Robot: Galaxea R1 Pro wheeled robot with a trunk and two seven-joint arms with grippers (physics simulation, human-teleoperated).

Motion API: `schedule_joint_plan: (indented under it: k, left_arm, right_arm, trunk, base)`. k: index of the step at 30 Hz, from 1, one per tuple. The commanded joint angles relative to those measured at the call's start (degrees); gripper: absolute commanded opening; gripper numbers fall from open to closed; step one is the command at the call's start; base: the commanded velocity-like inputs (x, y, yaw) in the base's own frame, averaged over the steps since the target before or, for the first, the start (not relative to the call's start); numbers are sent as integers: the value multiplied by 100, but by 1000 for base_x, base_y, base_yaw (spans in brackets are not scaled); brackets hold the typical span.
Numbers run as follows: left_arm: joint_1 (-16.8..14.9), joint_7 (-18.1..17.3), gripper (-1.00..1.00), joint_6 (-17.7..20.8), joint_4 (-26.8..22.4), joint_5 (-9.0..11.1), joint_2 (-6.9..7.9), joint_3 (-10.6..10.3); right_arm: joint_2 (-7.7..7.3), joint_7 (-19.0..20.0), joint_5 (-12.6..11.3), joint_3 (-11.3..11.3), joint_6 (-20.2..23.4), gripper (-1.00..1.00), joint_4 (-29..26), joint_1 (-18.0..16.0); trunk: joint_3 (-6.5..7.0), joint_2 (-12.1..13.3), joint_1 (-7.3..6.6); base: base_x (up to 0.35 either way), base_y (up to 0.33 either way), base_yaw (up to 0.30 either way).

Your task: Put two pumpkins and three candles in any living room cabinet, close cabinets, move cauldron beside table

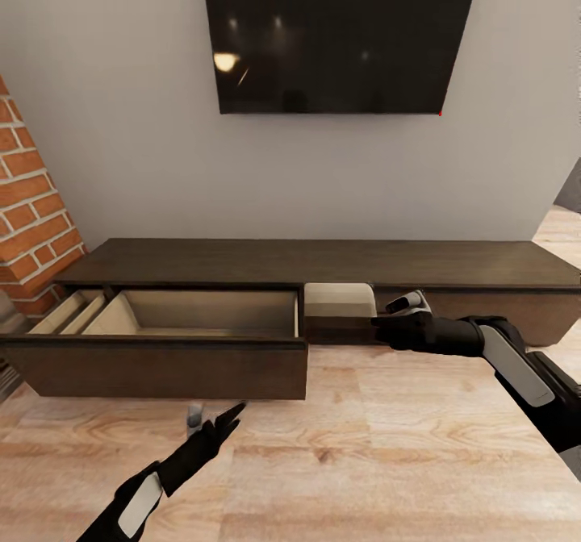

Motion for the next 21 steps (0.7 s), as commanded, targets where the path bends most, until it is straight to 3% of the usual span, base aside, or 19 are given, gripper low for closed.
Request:
schedule_joint_plan:
  k: [1, 7, 11, 13, 15, 21]
  left_arm:
    - [62, -15, 100, 40, -44, 34, 2, 3]
    - [401, -21, 100, 12, -516, 28, 14, 11]
    - [905, 5, 100, 49, -1573, 20, 63, 12]
    - [1027, 13, 100, 61, -1807, 20, 116, 12]
    - [1140, 20, 100, 111, -2212, 24, 246, 12]
    - [1168, 178, 100, 820, -2984, -74, 329, 48]
  right_arm:
    - [-3, 13, -16, 46, 14, -100, 4, -7]
    - [0, 11, -15, 108, 13, -100, 2, -7]
    - [0, 4, -13, 117, 13, -100, 3, -7]
    - [0, 3, -13, 117, 13, -100, 4, -7]
    - [0, 1, -10, 117, 13, -100, 5, -7]
    - [0, 7, 332, 114, 20, -100, 5, -7]
  trunk:
    - [18, 0, -4]
    - [151, 8, -19]
    - [240, 13, -29]
    - [284, 16, -34]
    - [328, 18, -40]
    - [461, 26, -55]
  base:
    - [0, 0, 0]
    - [0, 0, 0]
    - [0, 0, 0]
    - [0, 0, 0]
    - [0, 0, 0]
    - [0, 0, 0]
